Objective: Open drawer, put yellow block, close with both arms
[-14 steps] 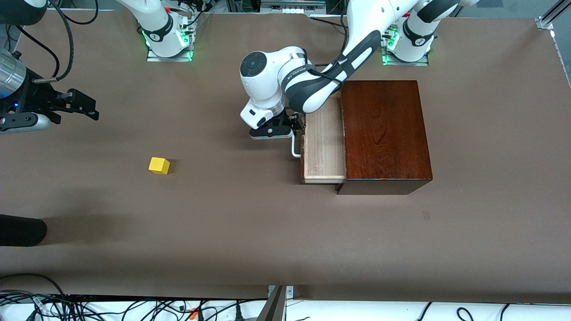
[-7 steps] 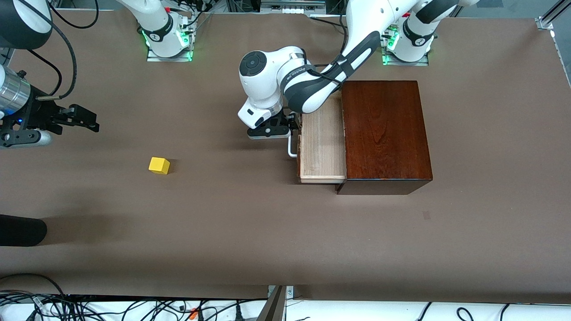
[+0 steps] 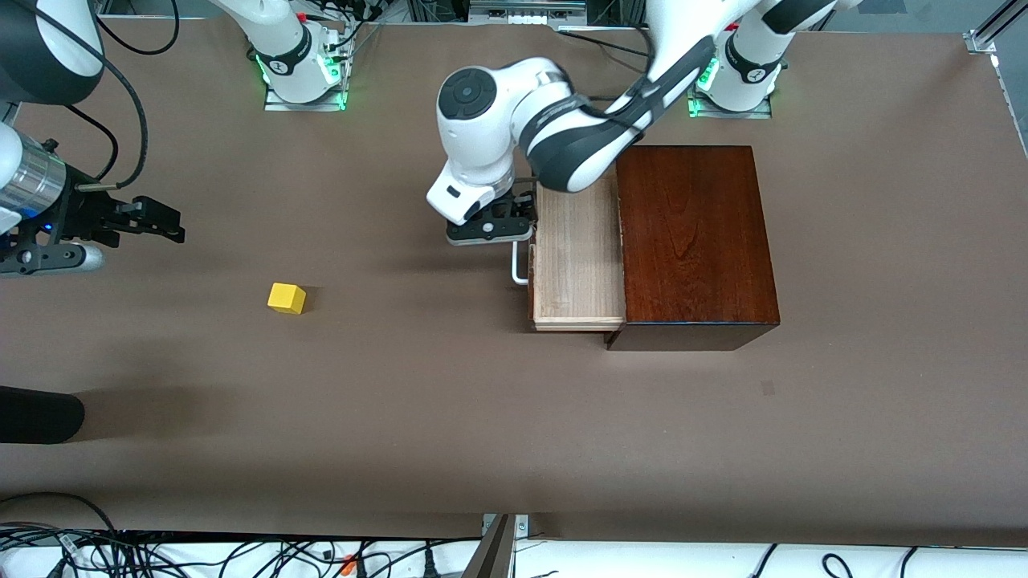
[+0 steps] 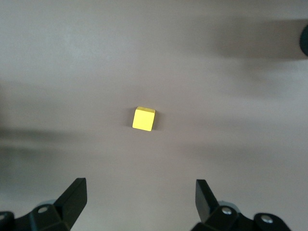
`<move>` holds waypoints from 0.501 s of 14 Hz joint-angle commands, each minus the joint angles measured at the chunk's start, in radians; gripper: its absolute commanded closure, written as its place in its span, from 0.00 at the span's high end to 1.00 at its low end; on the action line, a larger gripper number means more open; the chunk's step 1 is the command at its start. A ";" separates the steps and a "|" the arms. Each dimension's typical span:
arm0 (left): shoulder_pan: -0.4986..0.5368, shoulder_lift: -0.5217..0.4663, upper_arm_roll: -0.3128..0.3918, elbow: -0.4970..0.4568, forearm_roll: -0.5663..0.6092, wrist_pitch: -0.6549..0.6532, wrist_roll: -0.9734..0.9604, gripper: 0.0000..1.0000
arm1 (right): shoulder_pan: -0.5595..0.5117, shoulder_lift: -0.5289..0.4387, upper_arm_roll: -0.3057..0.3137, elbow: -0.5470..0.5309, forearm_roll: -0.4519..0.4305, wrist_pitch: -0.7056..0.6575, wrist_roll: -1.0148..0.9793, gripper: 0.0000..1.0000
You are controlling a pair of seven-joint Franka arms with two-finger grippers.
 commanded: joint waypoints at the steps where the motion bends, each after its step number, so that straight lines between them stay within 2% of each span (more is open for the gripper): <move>1: 0.107 -0.134 -0.015 -0.025 -0.124 -0.113 0.134 1.00 | -0.012 0.022 0.006 0.016 0.004 0.001 -0.114 1.00; 4: 0.265 -0.269 -0.015 -0.030 -0.256 -0.245 0.324 1.00 | -0.015 0.041 0.004 0.018 0.010 0.003 -0.108 1.00; 5: 0.318 -0.310 -0.015 -0.039 -0.285 -0.287 0.388 1.00 | -0.015 0.076 0.004 0.018 0.009 -0.002 -0.106 1.00; 7: 0.420 -0.401 -0.015 -0.090 -0.339 -0.315 0.488 1.00 | -0.012 0.087 0.004 0.018 0.007 0.001 -0.103 1.00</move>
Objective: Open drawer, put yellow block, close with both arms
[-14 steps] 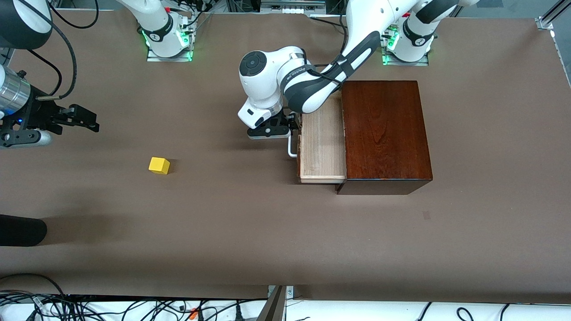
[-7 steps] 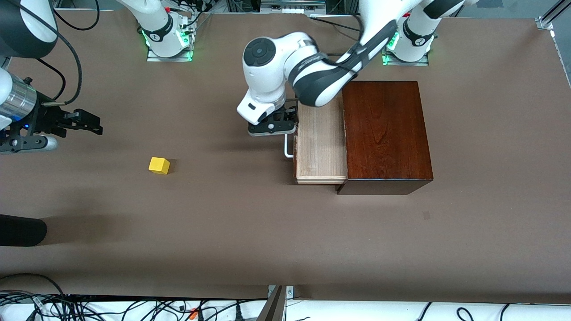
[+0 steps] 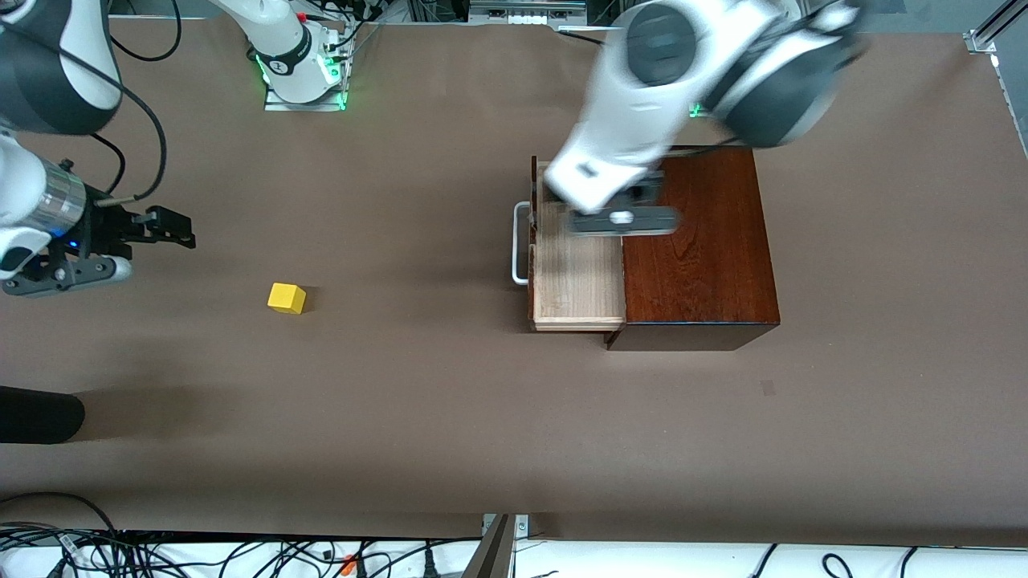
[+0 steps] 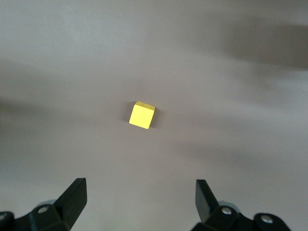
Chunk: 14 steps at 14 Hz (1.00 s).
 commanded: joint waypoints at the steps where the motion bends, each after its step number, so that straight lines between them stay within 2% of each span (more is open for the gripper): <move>1: 0.137 -0.149 -0.010 -0.128 -0.074 -0.016 0.133 1.00 | -0.005 0.030 0.004 0.010 0.003 0.000 -0.008 1.00; 3: 0.180 -0.197 -0.008 -0.165 -0.084 -0.016 0.152 1.00 | -0.008 0.046 0.006 -0.012 0.003 0.007 0.032 1.00; 5: 0.238 -0.211 -0.004 -0.167 -0.087 -0.032 0.217 1.00 | -0.005 0.046 0.006 -0.084 0.007 0.082 0.036 1.00; 6: 0.244 -0.220 0.022 -0.165 -0.088 -0.050 0.265 1.00 | -0.005 0.043 0.006 -0.114 0.010 0.116 0.036 1.00; 9: 0.196 -0.263 0.227 -0.170 -0.131 -0.085 0.446 1.00 | -0.005 0.047 0.007 -0.185 0.024 0.210 0.038 1.00; 12: 0.105 -0.332 0.457 -0.235 -0.166 -0.085 0.634 1.00 | 0.000 0.055 0.010 -0.291 0.055 0.371 0.038 1.00; 13: 0.076 -0.350 0.516 -0.262 -0.168 -0.081 0.676 1.00 | 0.001 0.070 0.010 -0.314 0.065 0.412 0.038 1.00; 14: 0.070 -0.361 0.538 -0.282 -0.168 -0.066 0.696 1.00 | 0.003 0.085 0.010 -0.322 0.072 0.441 0.055 1.00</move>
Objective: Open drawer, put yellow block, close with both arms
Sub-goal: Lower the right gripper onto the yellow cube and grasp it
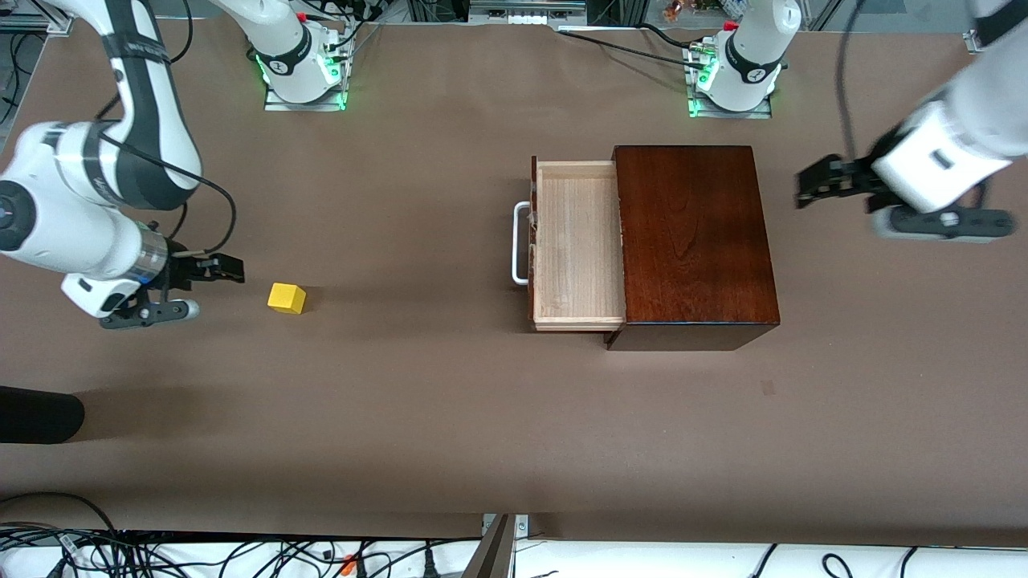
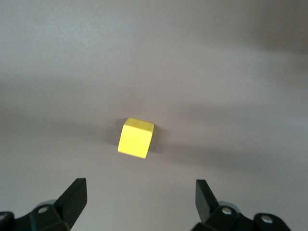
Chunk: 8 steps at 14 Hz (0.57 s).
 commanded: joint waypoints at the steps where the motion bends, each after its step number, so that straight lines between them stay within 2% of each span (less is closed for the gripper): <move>1: -0.053 -0.080 0.079 -0.112 -0.020 0.045 0.066 1.00 | 0.004 0.030 0.006 -0.050 0.028 0.088 0.059 1.00; 5: -0.047 -0.092 0.081 -0.147 -0.002 0.088 0.070 1.00 | 0.005 0.050 0.009 -0.134 0.032 0.214 0.086 1.00; 8: -0.050 -0.092 0.078 -0.159 0.064 0.114 0.111 1.00 | 0.005 0.052 0.021 -0.205 0.059 0.318 0.086 1.00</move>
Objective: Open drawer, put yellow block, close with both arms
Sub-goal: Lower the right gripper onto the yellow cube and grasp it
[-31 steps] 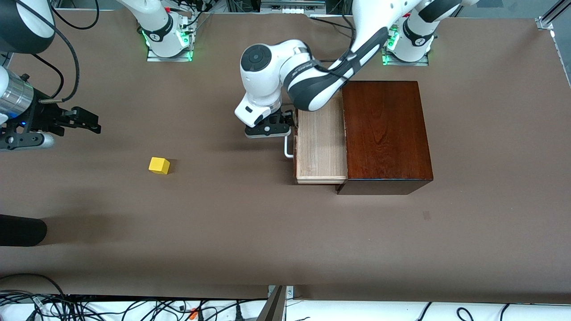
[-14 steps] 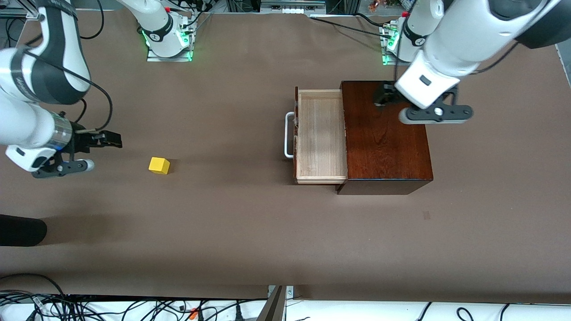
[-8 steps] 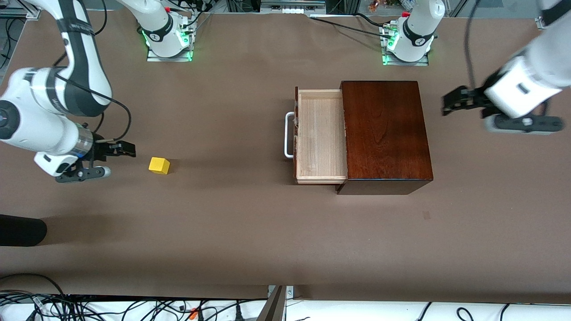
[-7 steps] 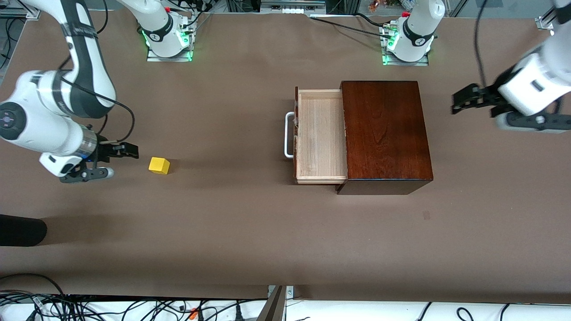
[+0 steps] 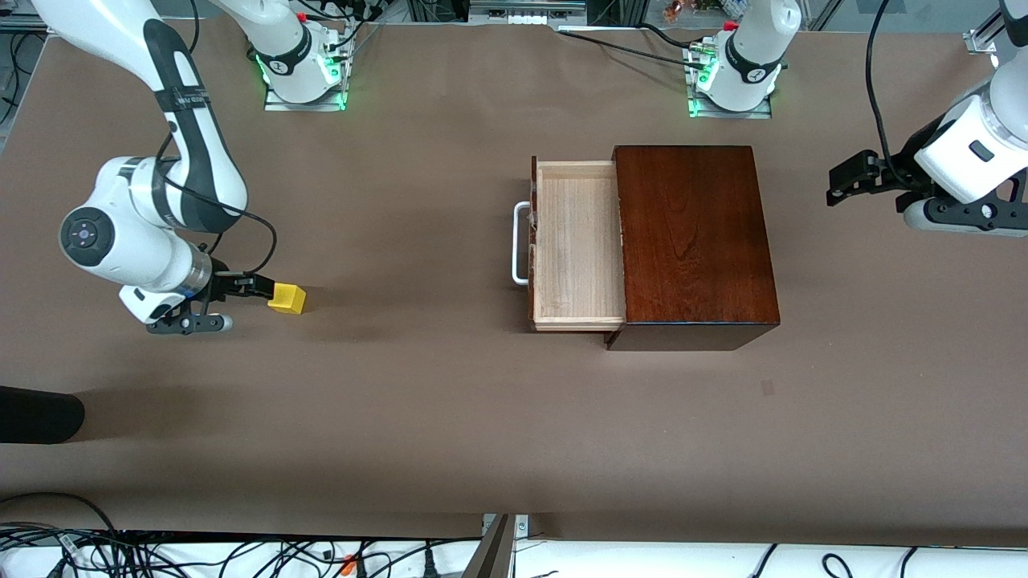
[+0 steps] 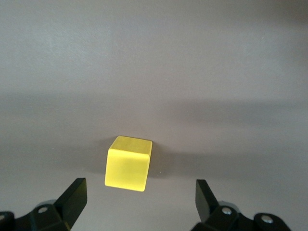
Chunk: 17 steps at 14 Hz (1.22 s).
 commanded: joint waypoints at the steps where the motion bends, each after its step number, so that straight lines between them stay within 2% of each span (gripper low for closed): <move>1: -0.015 -0.037 0.015 -0.044 0.040 0.024 0.084 1.00 | 0.000 -0.017 0.016 -0.063 0.026 0.073 0.009 1.00; 3: -0.012 -0.039 0.018 -0.042 0.043 0.021 0.114 1.00 | 0.000 0.005 0.022 -0.064 0.037 0.094 0.009 1.00; 5: -0.013 -0.039 0.015 -0.038 0.101 0.019 0.102 1.00 | 0.000 0.019 0.031 -0.078 0.049 0.122 0.009 1.00; 8: -0.013 -0.039 0.009 -0.035 0.098 0.019 0.097 1.00 | 0.000 0.025 0.042 -0.113 0.049 0.179 0.009 1.00; 12: -0.012 -0.039 0.008 -0.038 0.046 0.030 0.039 1.00 | 0.000 0.034 0.045 -0.124 0.058 0.189 0.009 0.98; 17: -0.009 -0.039 0.006 -0.036 0.043 0.024 0.045 1.00 | 0.000 0.049 0.045 -0.124 0.058 0.192 0.009 0.90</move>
